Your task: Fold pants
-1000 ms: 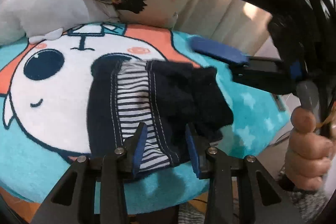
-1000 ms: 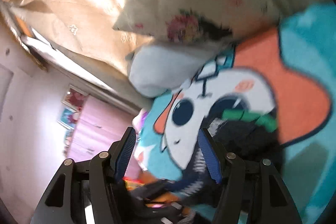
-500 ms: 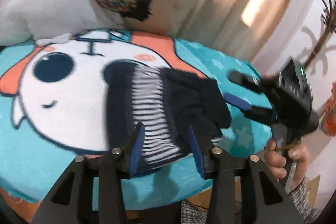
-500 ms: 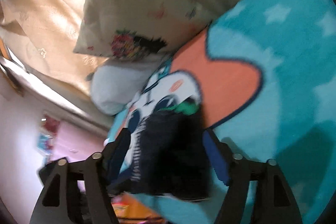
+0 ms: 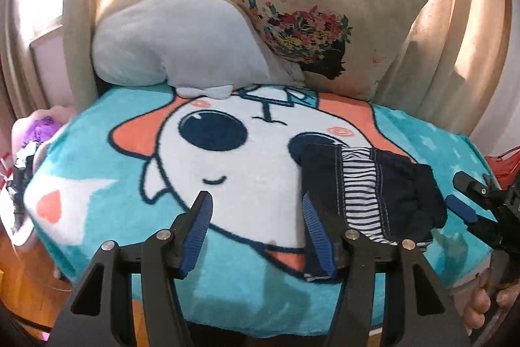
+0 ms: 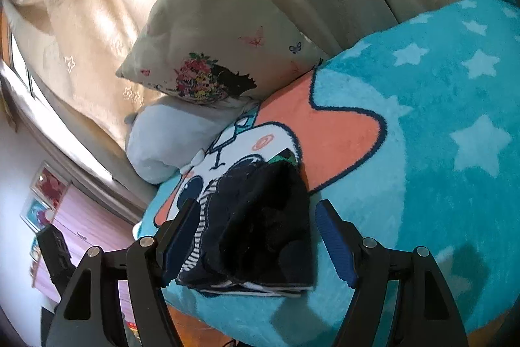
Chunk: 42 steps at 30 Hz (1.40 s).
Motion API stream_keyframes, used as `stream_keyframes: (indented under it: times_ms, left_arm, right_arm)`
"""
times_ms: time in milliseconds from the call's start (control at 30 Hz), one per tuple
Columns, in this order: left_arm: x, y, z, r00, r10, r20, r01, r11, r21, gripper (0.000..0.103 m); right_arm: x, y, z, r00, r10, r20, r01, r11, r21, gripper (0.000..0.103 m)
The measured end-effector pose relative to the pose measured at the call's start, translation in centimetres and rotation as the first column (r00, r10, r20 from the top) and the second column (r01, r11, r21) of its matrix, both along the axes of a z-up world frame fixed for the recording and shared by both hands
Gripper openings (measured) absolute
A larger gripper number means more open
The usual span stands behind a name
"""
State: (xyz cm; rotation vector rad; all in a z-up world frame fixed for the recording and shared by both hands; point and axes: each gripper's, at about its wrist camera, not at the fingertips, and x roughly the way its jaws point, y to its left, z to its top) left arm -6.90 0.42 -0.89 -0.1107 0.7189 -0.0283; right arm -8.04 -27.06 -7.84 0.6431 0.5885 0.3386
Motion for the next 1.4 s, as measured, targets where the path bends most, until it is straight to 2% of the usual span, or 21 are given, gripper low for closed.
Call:
stream_keyframes:
  times_ms: [67,267,633,1200,1400]
  left_arm:
    - [-0.2,0.0,0.1,1.0,0.002,0.0,-0.002,1.0,0.017,0.062]
    - [-1.0,-0.1,0.0,1.0,-0.009,0.001,0.009,0.999,0.045,0.062]
    - [-1.1,0.7,-0.8,1.0,-0.003,-0.029,0.005,0.999,0.036,0.063]
    - [1.0,0.4,-2.7,0.996,0.003,-0.094,0.004,0.998,0.064,0.063]
    - [1.7,0.3,-2.9,0.994,-0.013,-0.106,0.017,0.999,0.036,0.063]
  right_arm:
    - [-0.3,0.5,0.1,1.0,0.0,-0.002,0.0,1.0,-0.02,0.079]
    - [-0.8,1.7,-0.1,1.0,-0.014,-0.027,0.012,0.999,-0.04,0.079]
    - [-1.2,3.2,0.2,0.999,-0.037,-0.037,0.033,0.994,-0.107,0.08]
    - [0.3,2.4,-1.2,0.996,-0.069,-0.056,0.063,0.992,-0.108,0.081]
    - [0.6,1.7,-1.7,0.996,-0.066,-0.051,0.061,0.994,-0.09,0.082]
